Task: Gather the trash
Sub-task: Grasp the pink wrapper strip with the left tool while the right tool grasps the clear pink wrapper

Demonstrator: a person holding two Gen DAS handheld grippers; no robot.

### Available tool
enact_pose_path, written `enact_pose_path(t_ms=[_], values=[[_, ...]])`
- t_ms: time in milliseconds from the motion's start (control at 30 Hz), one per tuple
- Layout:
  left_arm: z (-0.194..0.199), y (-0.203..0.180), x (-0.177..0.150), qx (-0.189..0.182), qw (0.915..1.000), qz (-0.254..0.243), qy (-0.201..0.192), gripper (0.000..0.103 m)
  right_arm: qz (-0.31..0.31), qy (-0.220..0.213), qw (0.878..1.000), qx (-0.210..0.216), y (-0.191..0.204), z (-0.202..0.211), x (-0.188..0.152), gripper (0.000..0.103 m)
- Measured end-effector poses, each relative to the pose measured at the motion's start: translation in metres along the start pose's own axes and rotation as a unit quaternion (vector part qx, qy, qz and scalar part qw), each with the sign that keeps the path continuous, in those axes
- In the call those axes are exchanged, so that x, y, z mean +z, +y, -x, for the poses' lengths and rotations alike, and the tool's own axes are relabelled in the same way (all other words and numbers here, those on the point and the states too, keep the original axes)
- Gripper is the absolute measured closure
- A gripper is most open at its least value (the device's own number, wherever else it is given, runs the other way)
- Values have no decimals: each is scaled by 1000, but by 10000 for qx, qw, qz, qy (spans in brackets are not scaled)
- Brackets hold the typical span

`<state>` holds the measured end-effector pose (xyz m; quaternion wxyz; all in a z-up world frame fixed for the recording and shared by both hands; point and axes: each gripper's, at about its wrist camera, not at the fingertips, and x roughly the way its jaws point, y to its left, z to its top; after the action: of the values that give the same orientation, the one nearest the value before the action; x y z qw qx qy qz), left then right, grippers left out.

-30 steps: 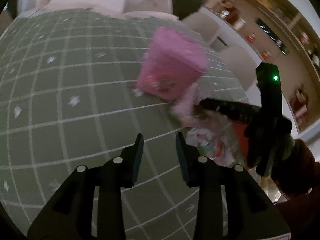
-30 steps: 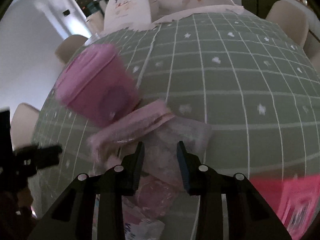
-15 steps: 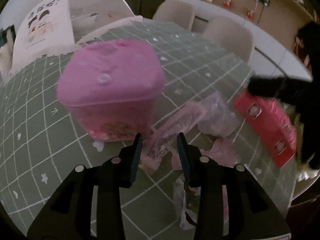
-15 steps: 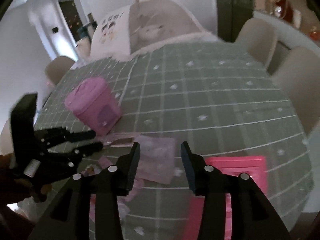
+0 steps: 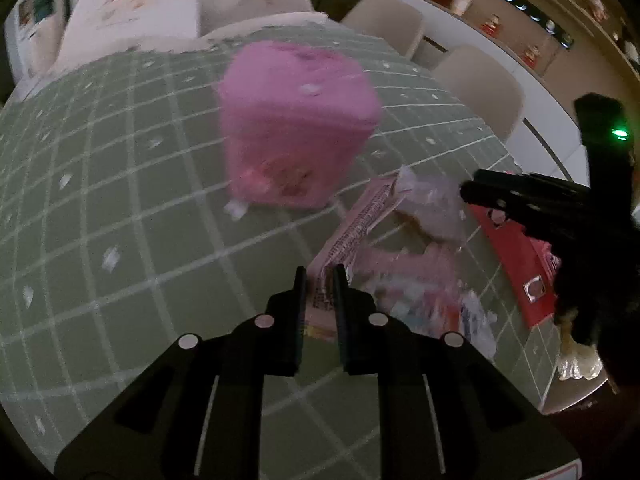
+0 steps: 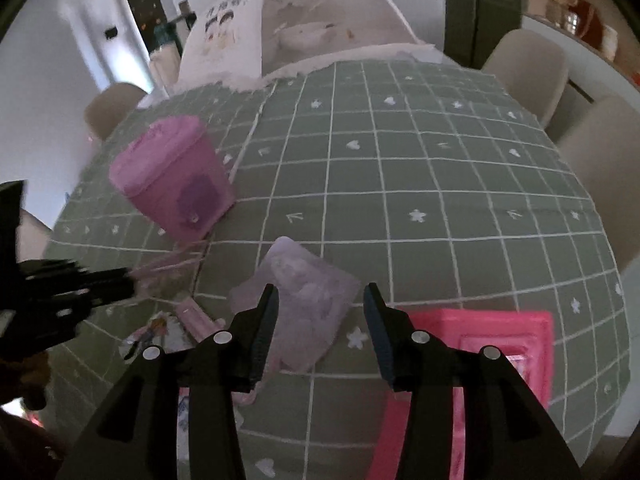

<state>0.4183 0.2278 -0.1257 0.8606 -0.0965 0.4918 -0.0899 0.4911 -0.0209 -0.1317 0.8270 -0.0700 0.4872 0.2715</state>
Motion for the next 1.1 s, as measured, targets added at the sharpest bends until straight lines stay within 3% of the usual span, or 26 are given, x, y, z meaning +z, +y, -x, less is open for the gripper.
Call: enact_pose_path(t_ms=[233, 533, 567, 633, 733, 1100], values=[[23, 27, -24, 64, 9979, 650, -14, 90, 168, 275, 9992, -252, -3, -28, 12, 61], [28, 31, -21, -5, 9969, 772, -157, 90, 216, 516, 9984, -13, 5, -37, 8, 61], [28, 31, -22, -20, 9969, 773, -158, 90, 240, 513, 9984, 10, 9, -35, 5, 65], [30, 31, -25, -49, 9969, 769, -161, 90, 259, 485, 9984, 106, 17, -28, -6, 84], [35, 29, -27, -118, 9969, 750, -199, 90, 187, 358, 9990, 209, 26, -11, -22, 96], [66, -10, -23, -608, 9967, 188, -512, 90, -152, -614, 9976, -276, 53, 100, -57, 99]])
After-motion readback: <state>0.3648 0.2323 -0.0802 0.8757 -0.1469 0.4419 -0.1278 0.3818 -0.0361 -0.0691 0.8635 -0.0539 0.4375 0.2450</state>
